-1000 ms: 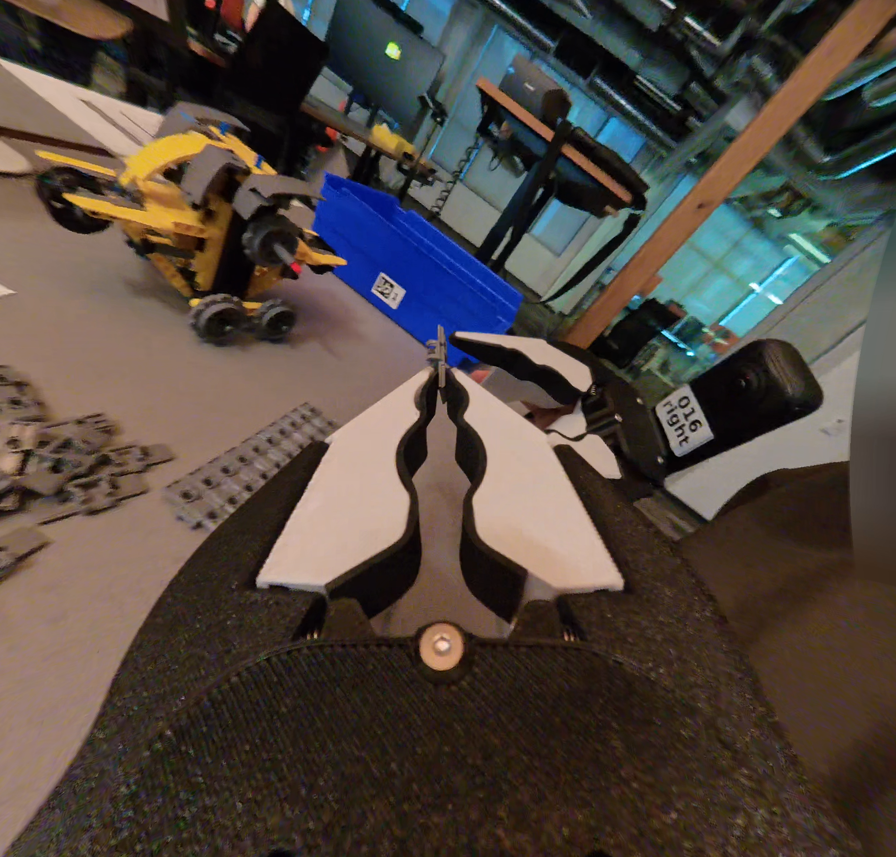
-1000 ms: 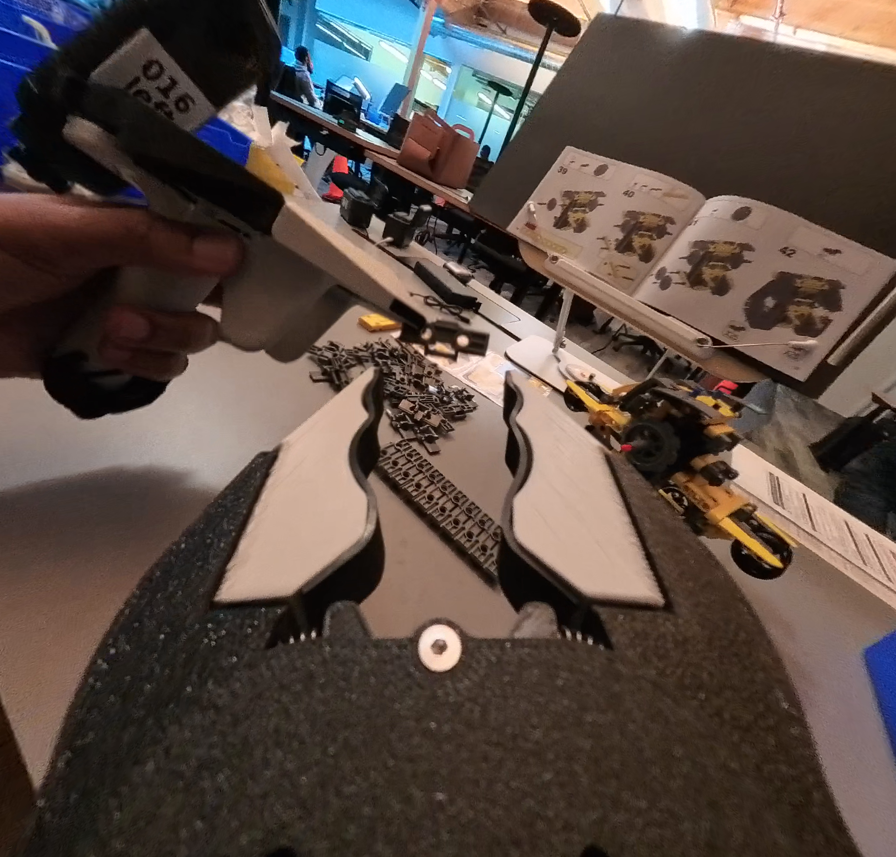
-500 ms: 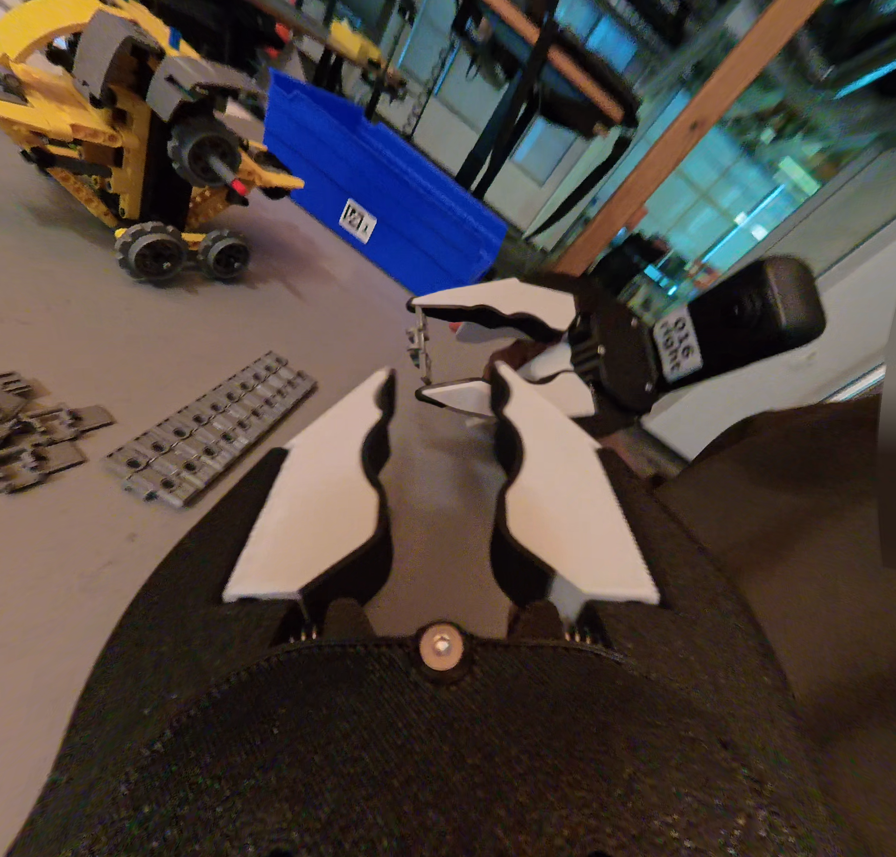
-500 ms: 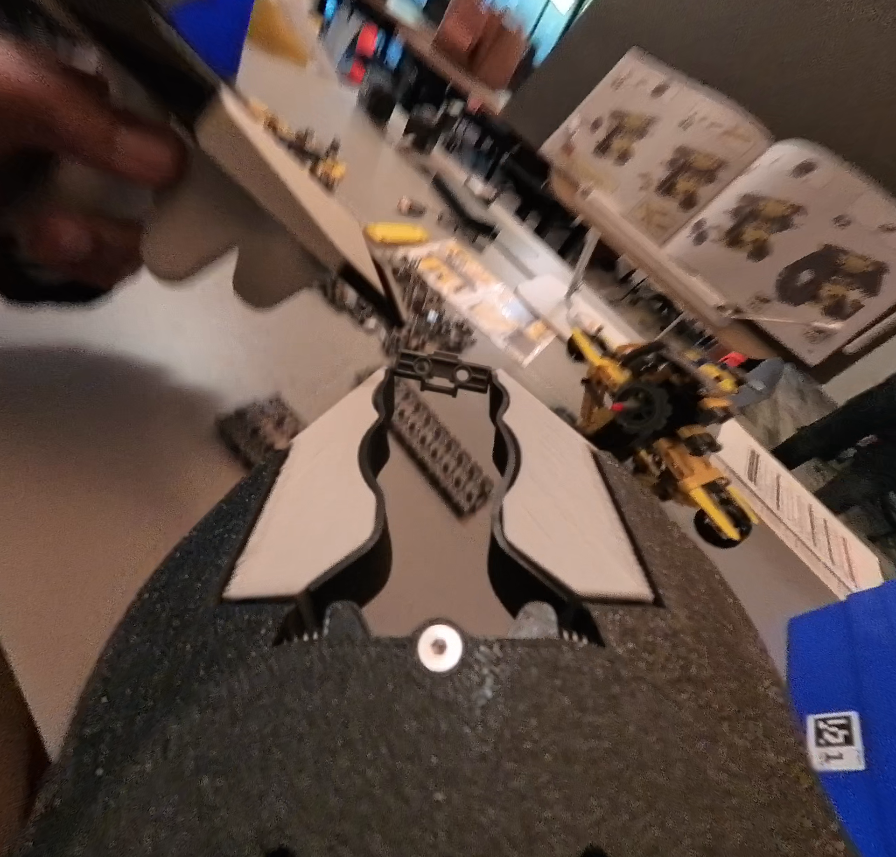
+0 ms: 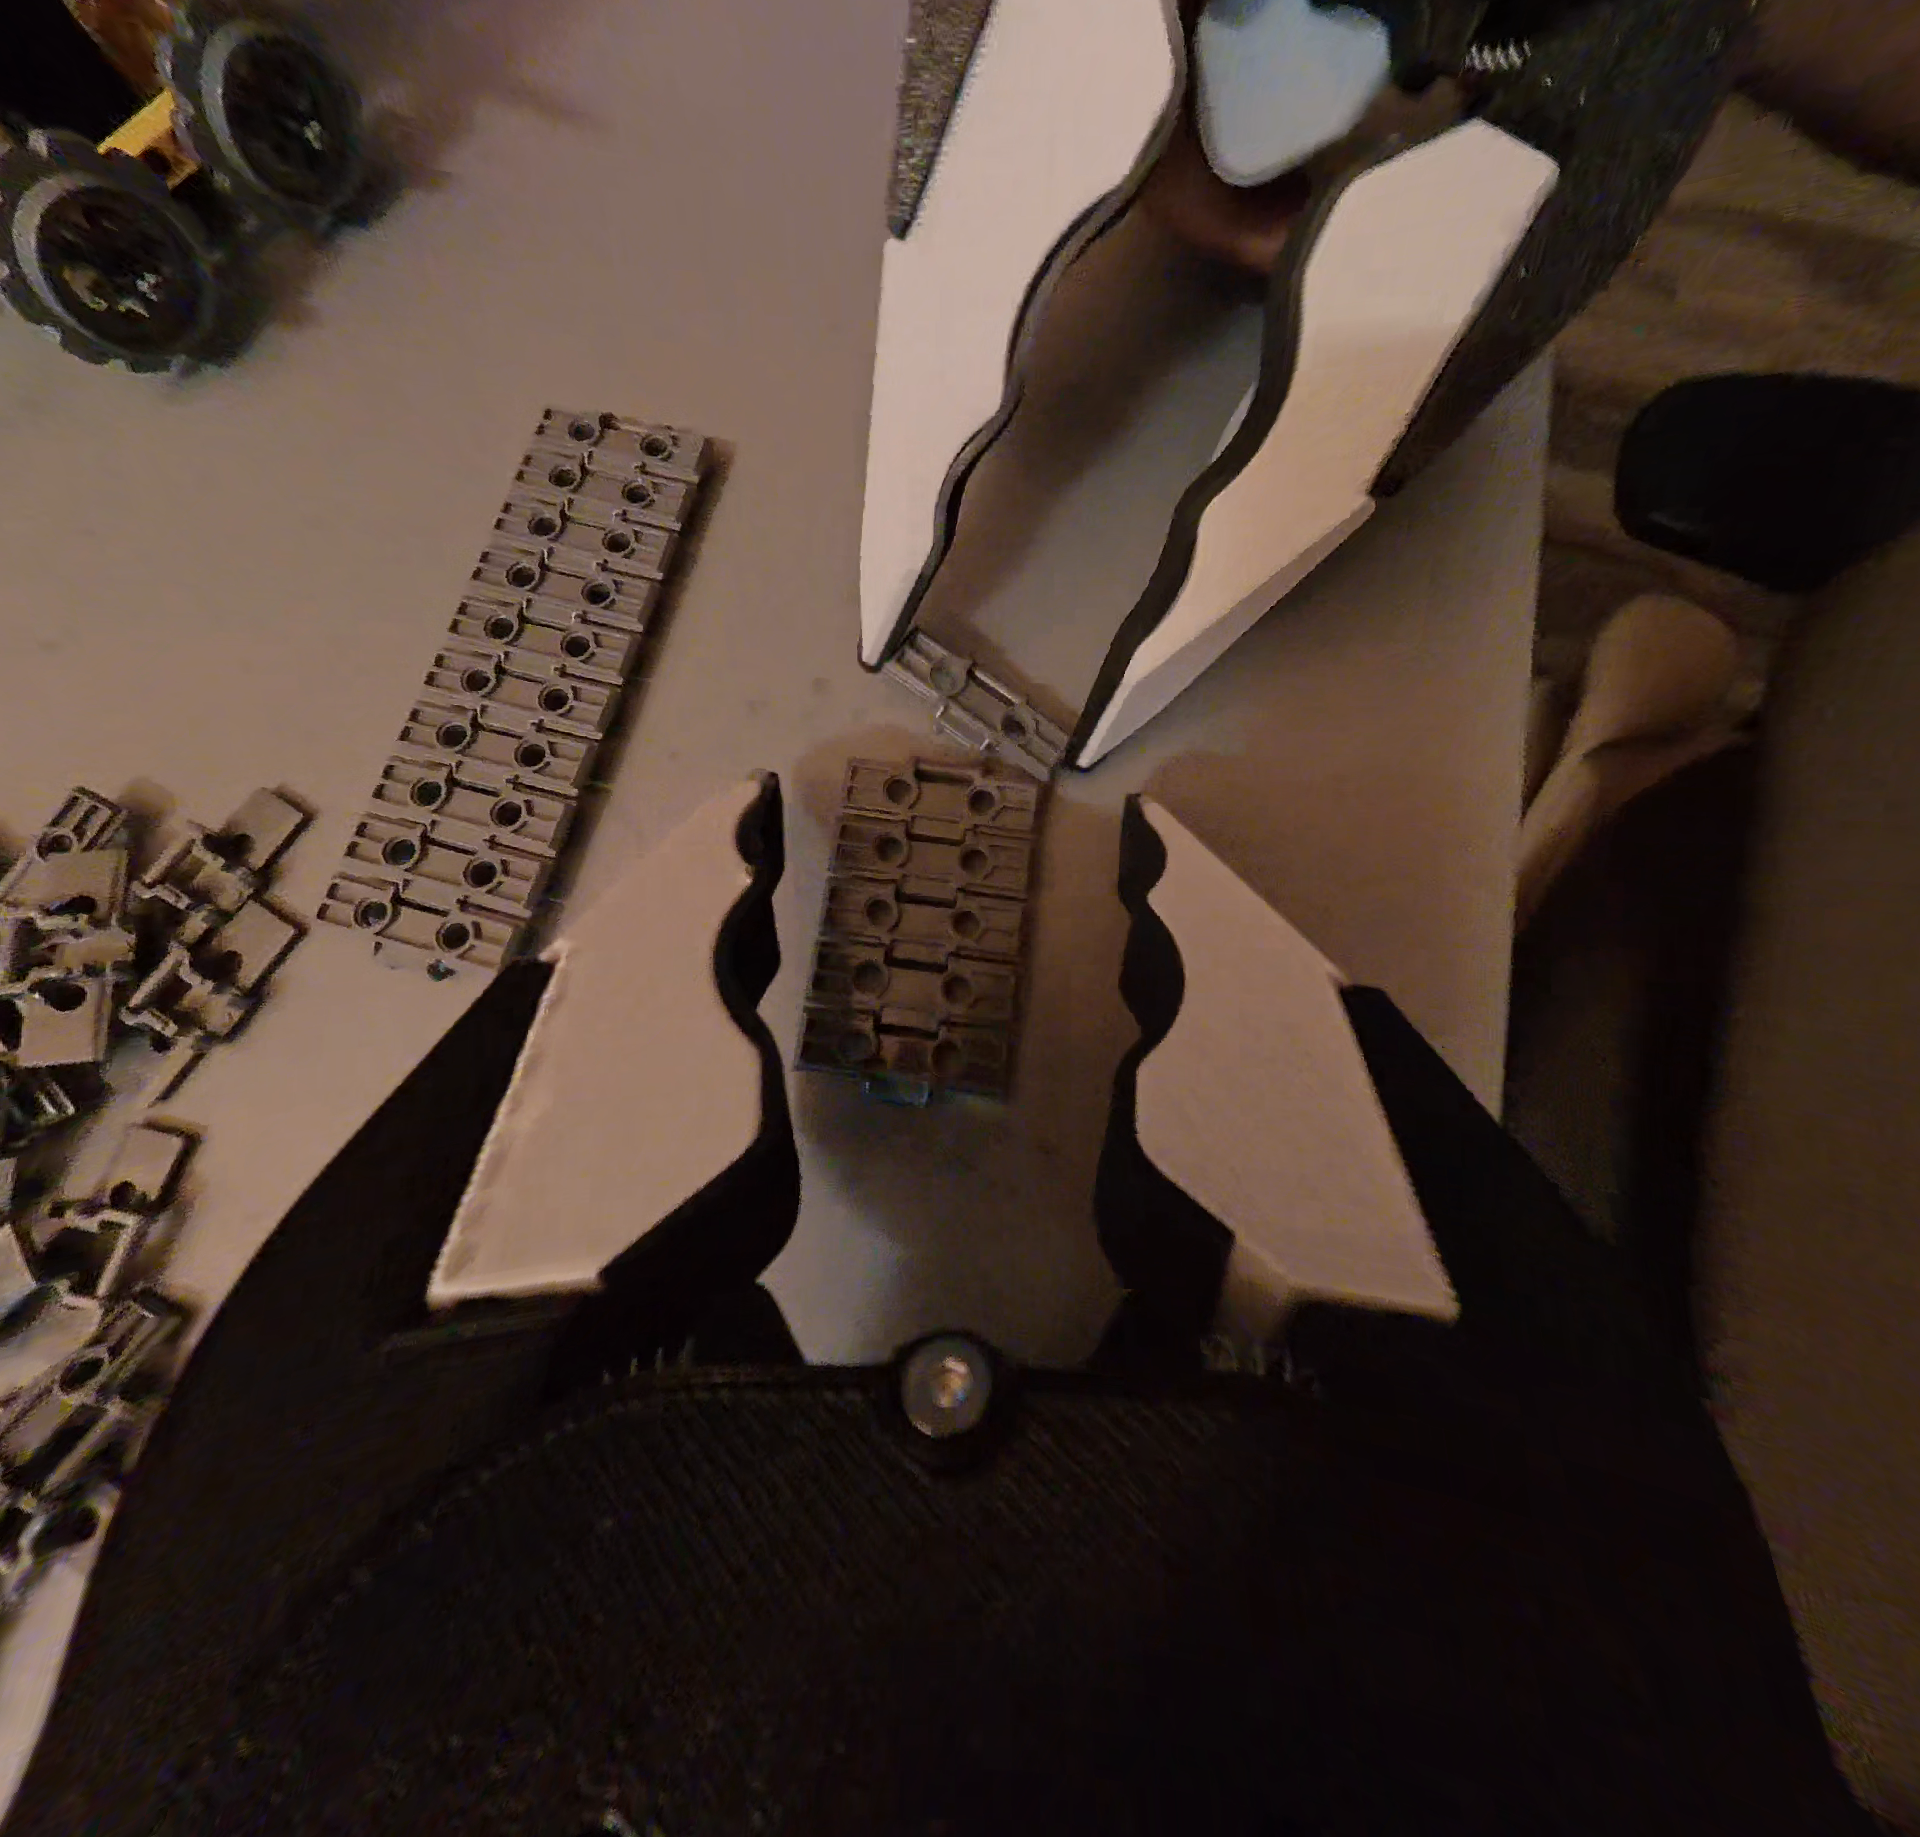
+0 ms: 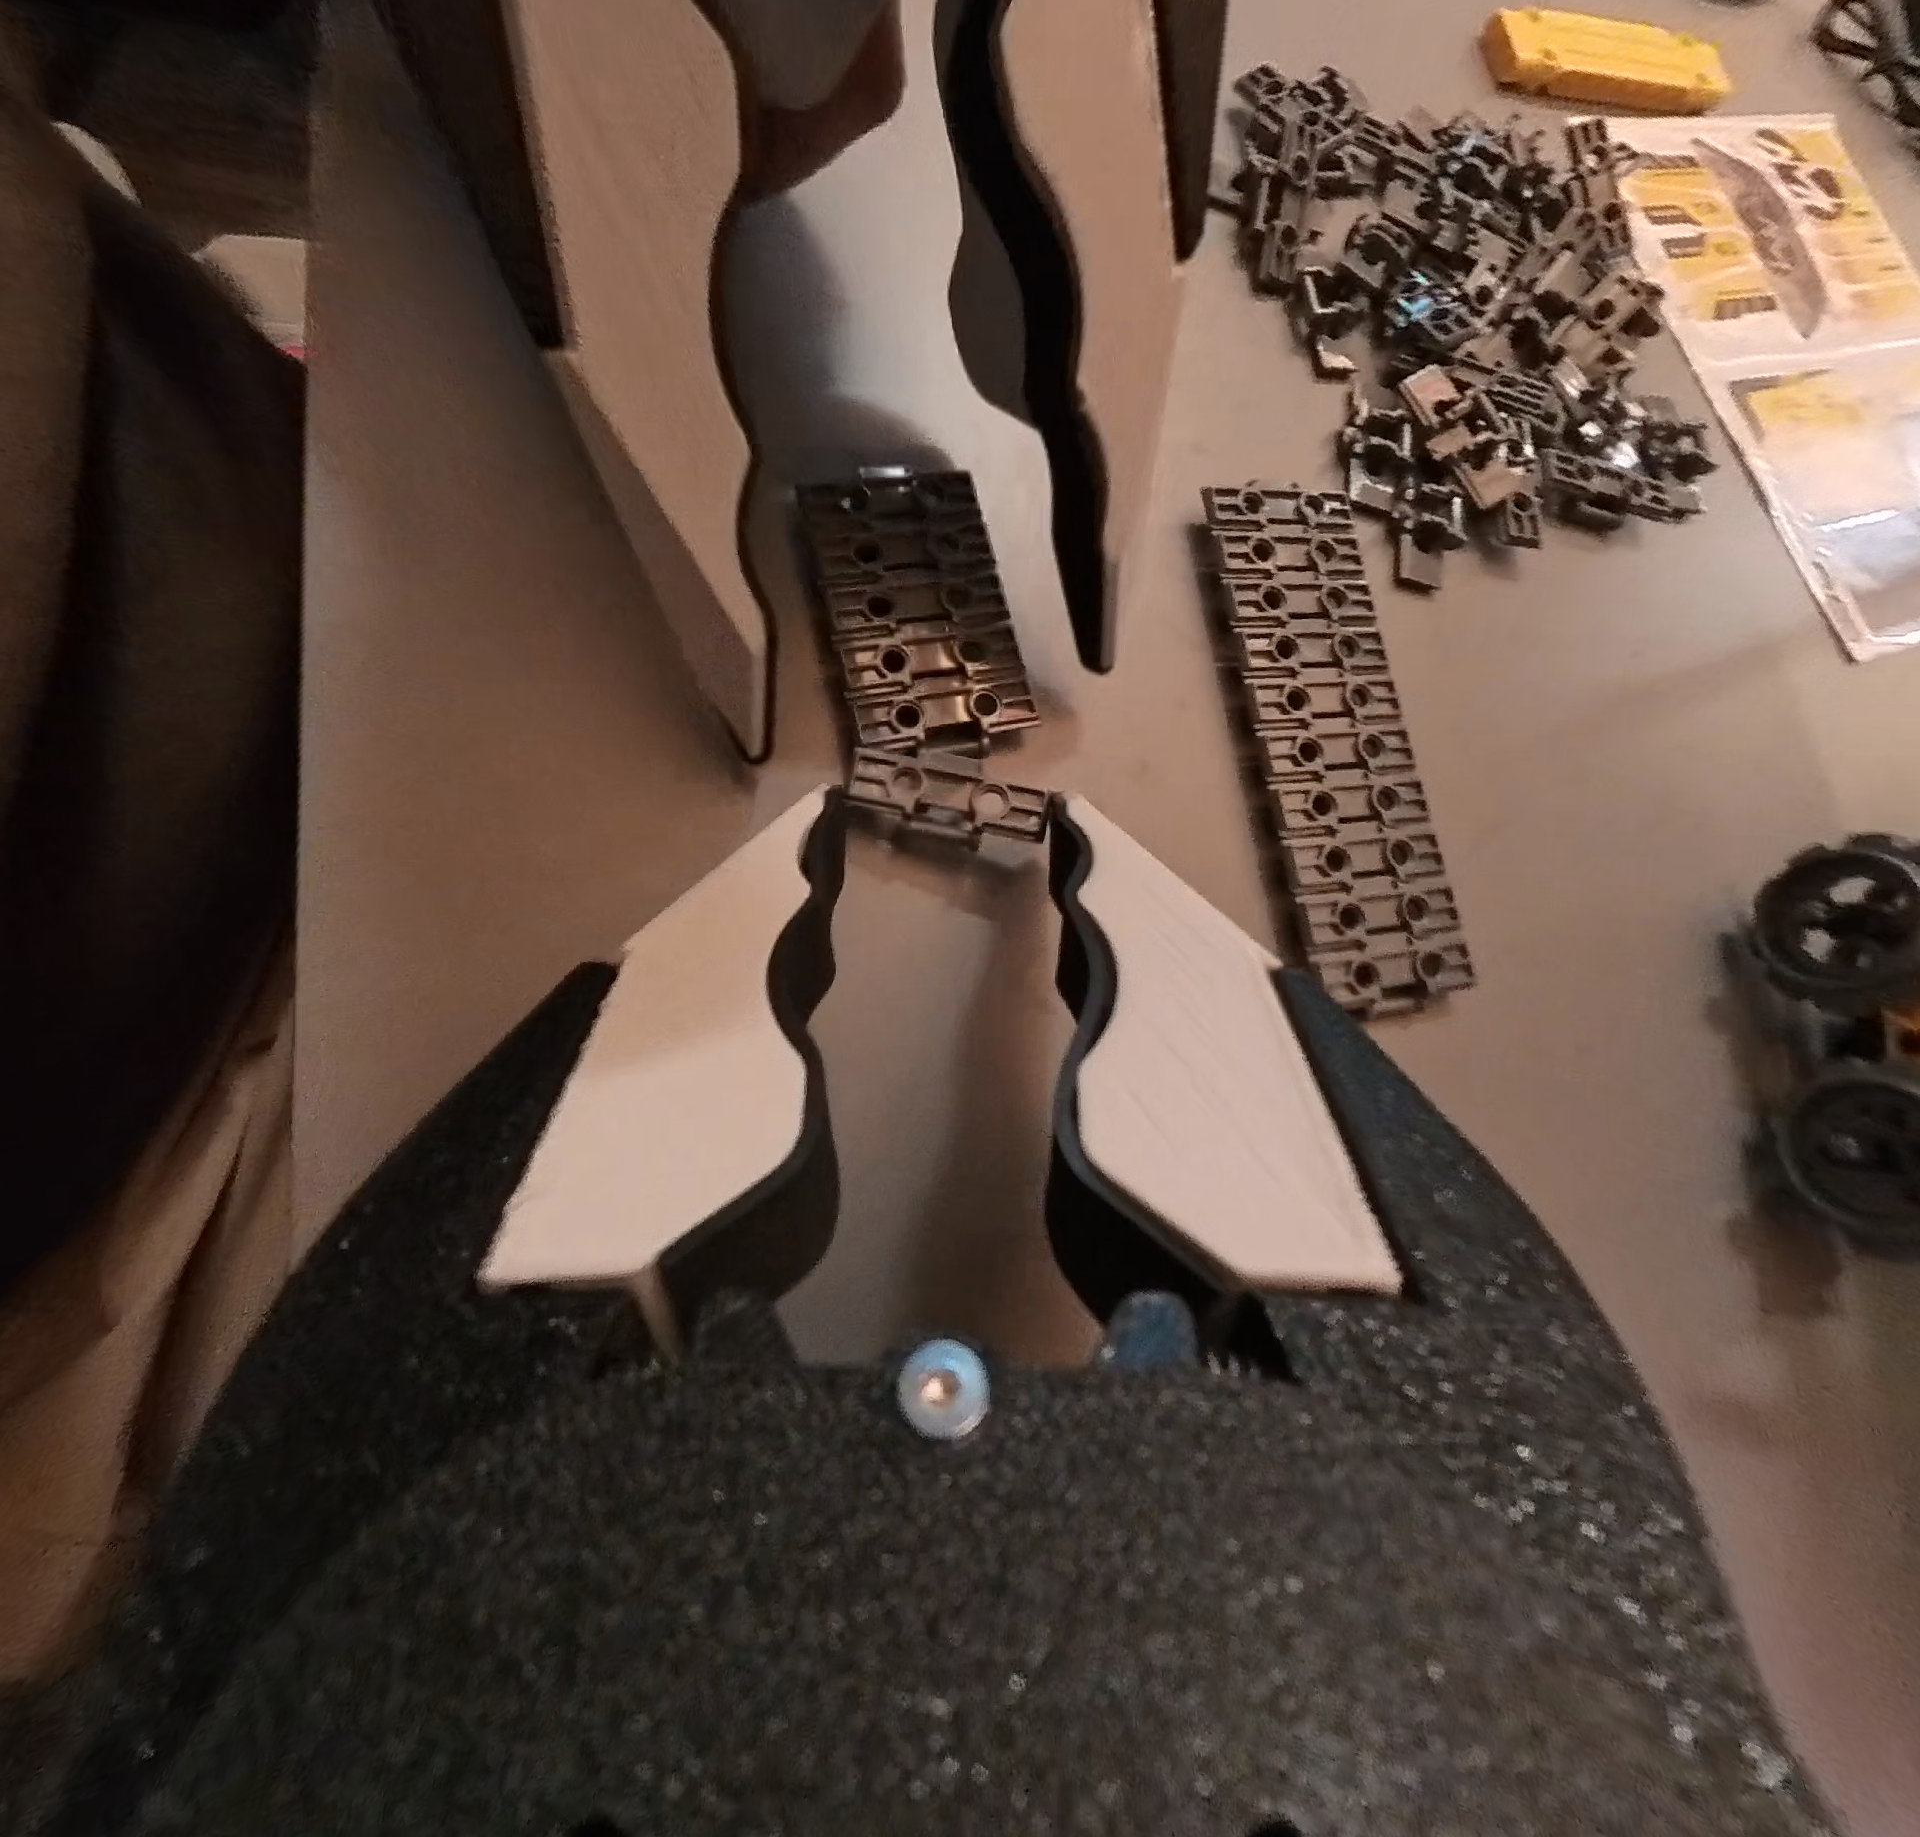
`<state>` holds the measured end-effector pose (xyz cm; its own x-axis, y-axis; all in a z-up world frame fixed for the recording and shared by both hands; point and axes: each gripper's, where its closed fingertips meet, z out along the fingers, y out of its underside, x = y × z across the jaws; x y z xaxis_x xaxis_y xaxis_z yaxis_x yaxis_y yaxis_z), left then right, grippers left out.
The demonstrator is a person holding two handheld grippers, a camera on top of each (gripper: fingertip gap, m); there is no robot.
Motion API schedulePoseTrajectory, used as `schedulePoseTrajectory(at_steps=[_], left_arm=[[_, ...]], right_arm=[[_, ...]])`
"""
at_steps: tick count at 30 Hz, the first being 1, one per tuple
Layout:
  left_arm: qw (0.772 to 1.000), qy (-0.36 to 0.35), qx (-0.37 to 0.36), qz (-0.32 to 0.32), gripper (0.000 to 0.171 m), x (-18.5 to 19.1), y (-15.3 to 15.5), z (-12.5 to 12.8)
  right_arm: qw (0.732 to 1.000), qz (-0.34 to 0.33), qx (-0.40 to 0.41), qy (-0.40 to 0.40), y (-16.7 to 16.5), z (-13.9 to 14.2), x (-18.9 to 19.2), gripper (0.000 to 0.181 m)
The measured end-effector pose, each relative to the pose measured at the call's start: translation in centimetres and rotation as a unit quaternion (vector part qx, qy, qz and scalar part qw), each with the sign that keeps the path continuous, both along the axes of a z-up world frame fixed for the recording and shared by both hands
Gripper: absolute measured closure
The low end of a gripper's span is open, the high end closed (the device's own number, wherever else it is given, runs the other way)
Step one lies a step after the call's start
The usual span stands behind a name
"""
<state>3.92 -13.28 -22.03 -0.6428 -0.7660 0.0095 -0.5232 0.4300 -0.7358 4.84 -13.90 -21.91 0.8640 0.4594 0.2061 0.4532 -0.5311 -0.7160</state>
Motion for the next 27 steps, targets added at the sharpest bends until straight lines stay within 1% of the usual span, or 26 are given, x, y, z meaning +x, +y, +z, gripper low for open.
schedulePoseTrajectory(at_steps=[2, 4, 6, 10, 13, 14, 16, 19, 21, 25, 27], left_arm=[[1.0, 0.002, 0.006, -0.006, 0.114, 0.0, -0.1, -0.3], [1.0, 0.008, -0.002, -0.017, 0.123, -0.2, -0.5, -0.4], [1.0, 0.01, -0.004, -0.026, 0.128, -0.3, -0.7, -0.5], [0.999, 0.01, -0.003, -0.034, 0.127, -0.4, -0.8, -0.5], [0.999, 0.01, -0.002, -0.035, 0.117, -0.3, -0.6, -0.5], [0.999, 0.011, -0.001, -0.037, 0.115, -0.4, -0.5, -0.5], [0.999, 0.011, -0.002, -0.039, 0.112, -0.5, -0.3, -0.4], [0.999, 0.005, -0.011, -0.044, 0.112, -0.8, -0.1, 0.0], [0.999, 0.002, -0.022, -0.05, 0.113, -0.9, -0.1, 0.2], [0.998, 0.007, -0.027, -0.054, 0.116, -1.0, -0.2, 0.1], [0.998, 0.009, -0.026, -0.054, 0.119, -1.0, -0.2, 0.0]], right_arm=[[1.0, 0.02, -0.005, 0.015, 0.1, -0.1, -0.1, 0.142], [0.999, 0.041, -0.006, 0.027, 0.2, 0.1, -0.3, 0.142], [0.997, 0.065, -0.005, 0.03, 0.2, 0.1, -0.6, 0.142], [0.995, 0.096, -0.021, 0.033, 0.2, -0.2, -0.9, 0.142], [0.993, 0.105, -0.031, 0.04, 0.2, -0.4, -1.2, 0.142], [0.993, 0.107, -0.03, 0.039, 0.2, -0.3, -1.2, 0.141], [0.993, 0.107, -0.025, 0.038, 0.1, -0.2, -1.3, 0.132], [0.994, 0.093, -0.021, 0.061, -0.1, 0.3, -1.6, 0.128], [0.995, 0.074, -0.021, 0.062, -0.1, 0.6, -1.3, 0.129], [0.997, 0.057, 0.011, 0.046, 0.3, 1.1, -0.9, 0.145], [0.998, 0.051, 0.016, 0.04, 0.4, 0.9, -0.7, 0.15]])
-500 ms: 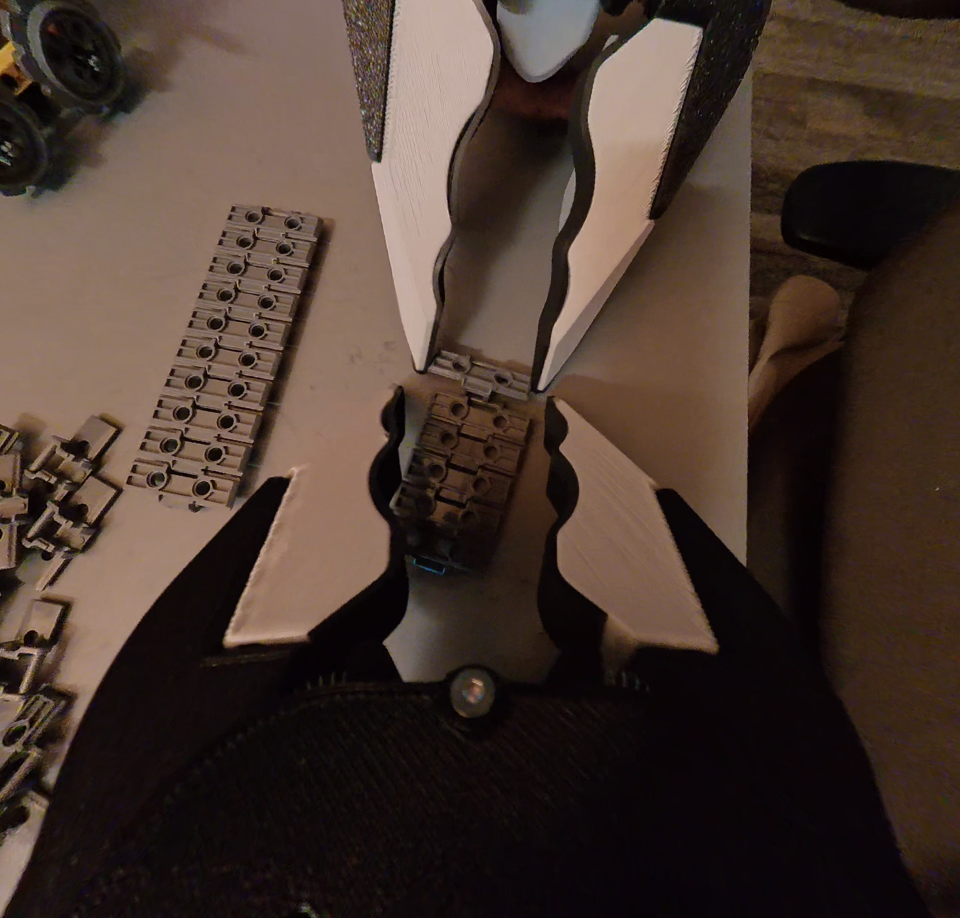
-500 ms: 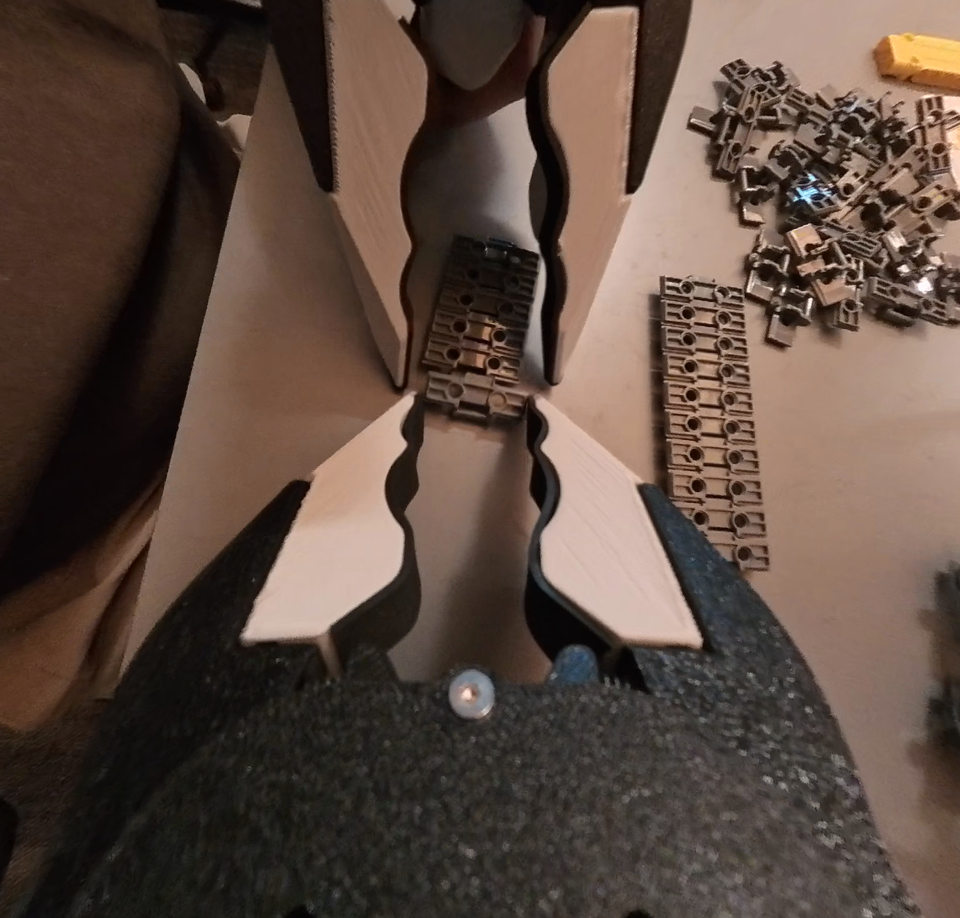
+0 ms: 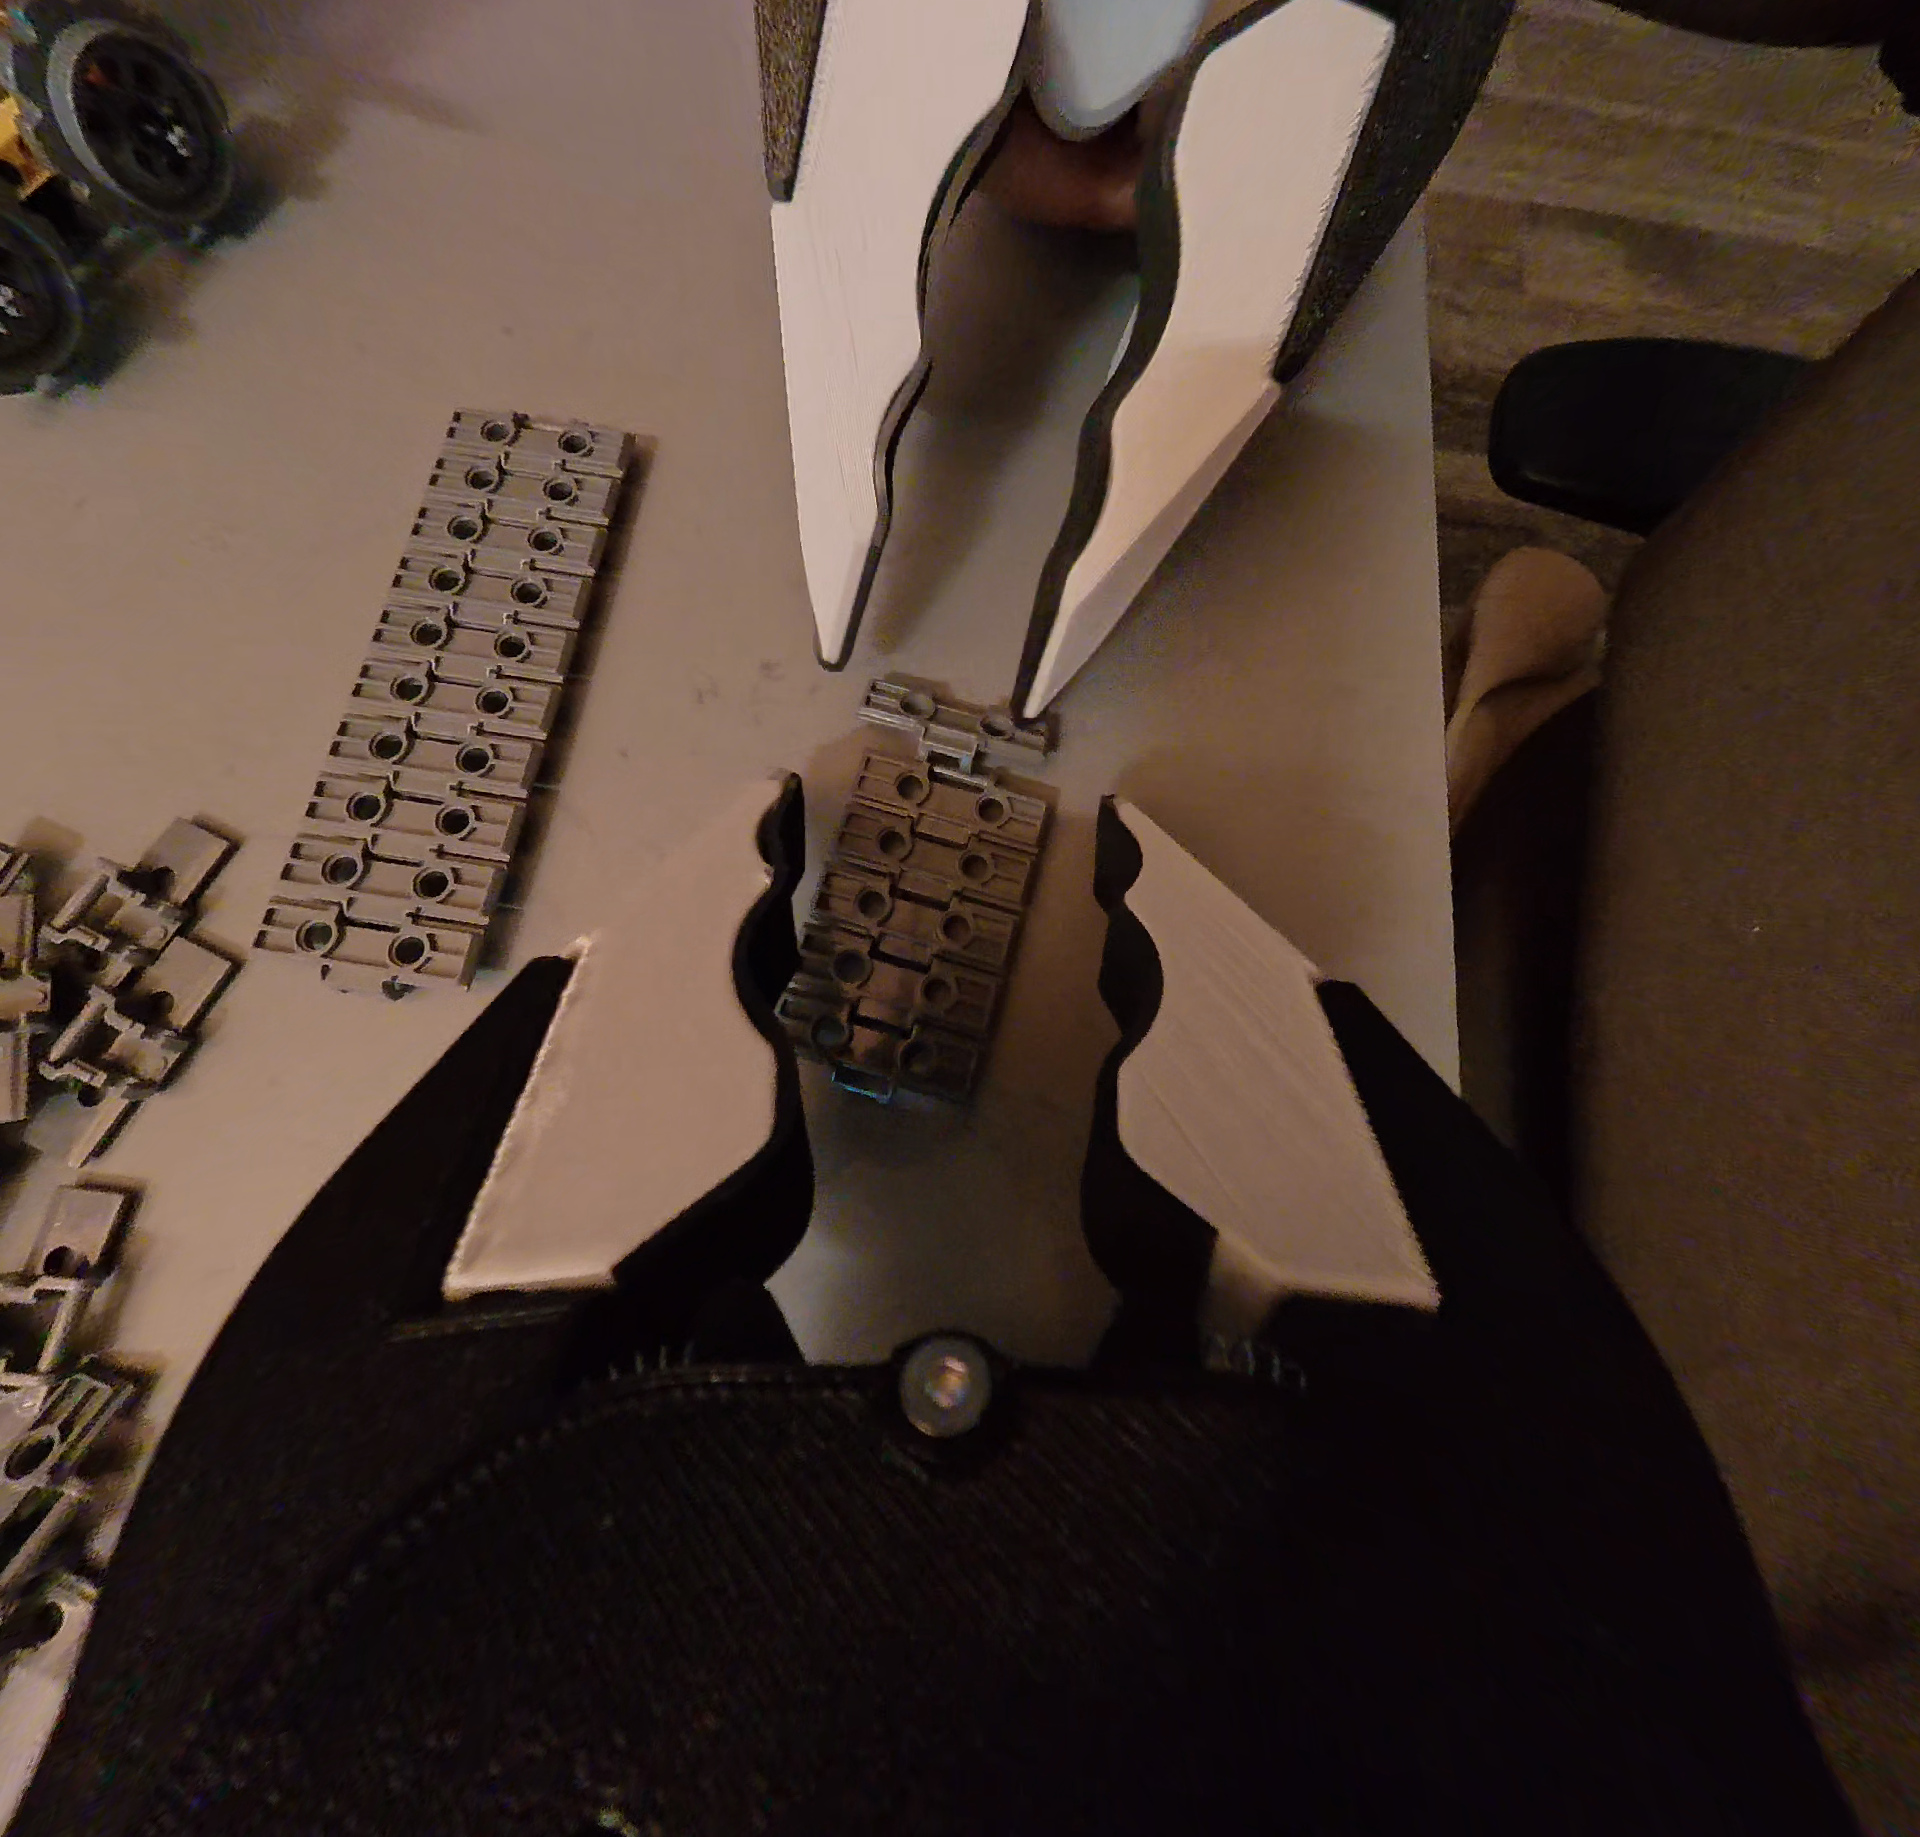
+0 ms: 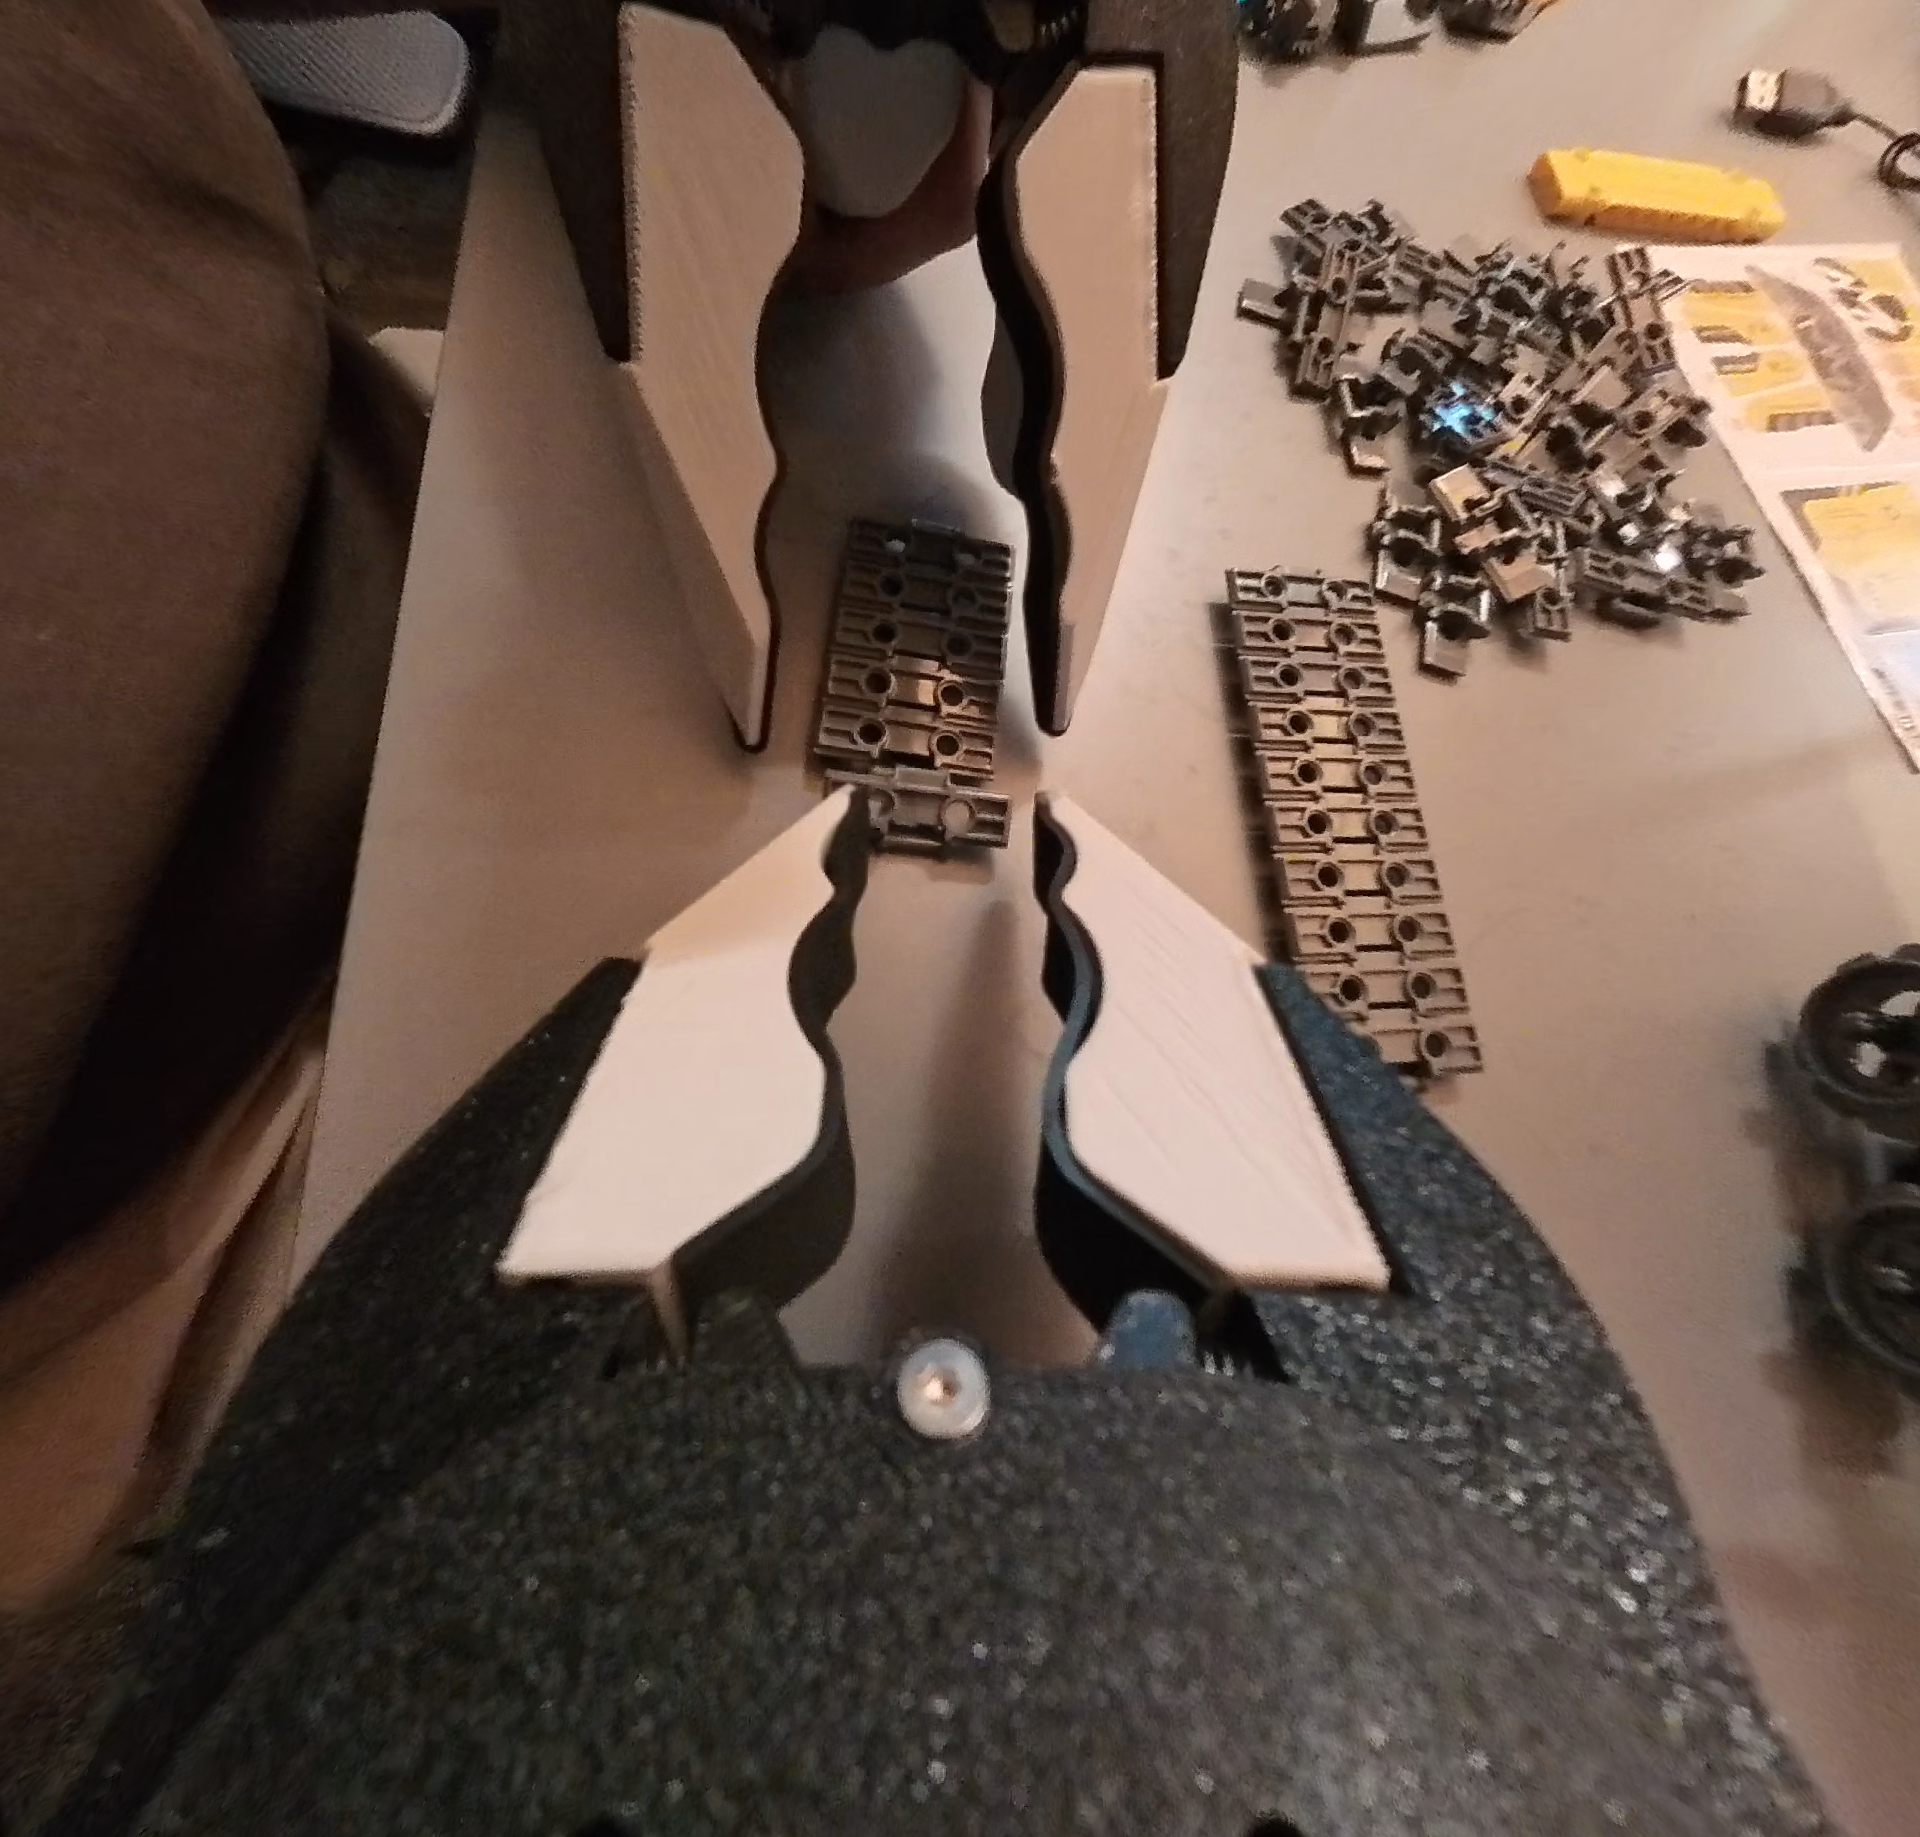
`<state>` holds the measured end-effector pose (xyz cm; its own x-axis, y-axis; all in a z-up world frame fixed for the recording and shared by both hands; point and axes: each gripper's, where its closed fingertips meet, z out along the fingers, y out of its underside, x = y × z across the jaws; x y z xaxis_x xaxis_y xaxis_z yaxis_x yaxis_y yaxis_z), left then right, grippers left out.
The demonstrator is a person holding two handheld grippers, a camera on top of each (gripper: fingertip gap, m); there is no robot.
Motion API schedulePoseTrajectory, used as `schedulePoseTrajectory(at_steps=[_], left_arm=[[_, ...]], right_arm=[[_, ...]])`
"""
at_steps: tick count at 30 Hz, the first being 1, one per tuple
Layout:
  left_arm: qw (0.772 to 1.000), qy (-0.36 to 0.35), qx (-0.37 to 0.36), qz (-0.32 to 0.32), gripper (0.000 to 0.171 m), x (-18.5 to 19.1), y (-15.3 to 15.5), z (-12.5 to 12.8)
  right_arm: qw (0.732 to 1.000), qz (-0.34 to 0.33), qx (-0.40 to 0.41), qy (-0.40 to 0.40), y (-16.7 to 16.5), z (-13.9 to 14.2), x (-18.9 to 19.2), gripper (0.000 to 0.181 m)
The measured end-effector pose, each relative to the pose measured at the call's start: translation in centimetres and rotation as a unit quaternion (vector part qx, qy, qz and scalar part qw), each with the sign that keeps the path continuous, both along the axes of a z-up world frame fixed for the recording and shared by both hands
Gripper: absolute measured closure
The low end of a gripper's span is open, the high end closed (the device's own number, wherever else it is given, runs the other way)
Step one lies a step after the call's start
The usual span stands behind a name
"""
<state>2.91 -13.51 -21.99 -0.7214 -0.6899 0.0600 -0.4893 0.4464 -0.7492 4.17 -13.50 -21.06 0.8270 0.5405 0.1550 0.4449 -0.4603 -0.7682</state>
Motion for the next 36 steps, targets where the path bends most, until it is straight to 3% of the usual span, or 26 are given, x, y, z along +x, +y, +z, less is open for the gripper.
schedulePoseTrajectory(at_steps=[10, 23, 26, 31, 36], left_arm=[[1.0, -0.013, 0.01, 0.006, 0.135, 0.0, 0.2, 0.0], [1.0, -0.01, 0.024, 0.007, 0.133, 0.1, 0.2, -0.3], [1.0, -0.016, 0.015, 0.009, 0.129, 0.1, 0.2, 0.0], [1.0, -0.02, -0.009, 0.014, 0.123, 0.0, 0.5, 0.6], [1.0, -0.017, 0.008, 0.007, 0.122, -0.4, 0.5, 0.2]], right_arm=[[1.0, 0.009, -0.026, 0.012, -0.2, -0.5, -0.6, 0.162], [0.999, 0.014, -0.042, 0.023, -0.6, -0.5, -1.1, 0.161], [0.997, -0.033, -0.042, 0.051, -0.1, 0.4, -0.5, 0.145], [0.975, -0.201, -0.045, 0.088, 0.6, 1.2, 1.5, 0.125], [0.955, -0.265, -0.081, 0.111, -0.5, -0.3, 0.2, 0.113]])
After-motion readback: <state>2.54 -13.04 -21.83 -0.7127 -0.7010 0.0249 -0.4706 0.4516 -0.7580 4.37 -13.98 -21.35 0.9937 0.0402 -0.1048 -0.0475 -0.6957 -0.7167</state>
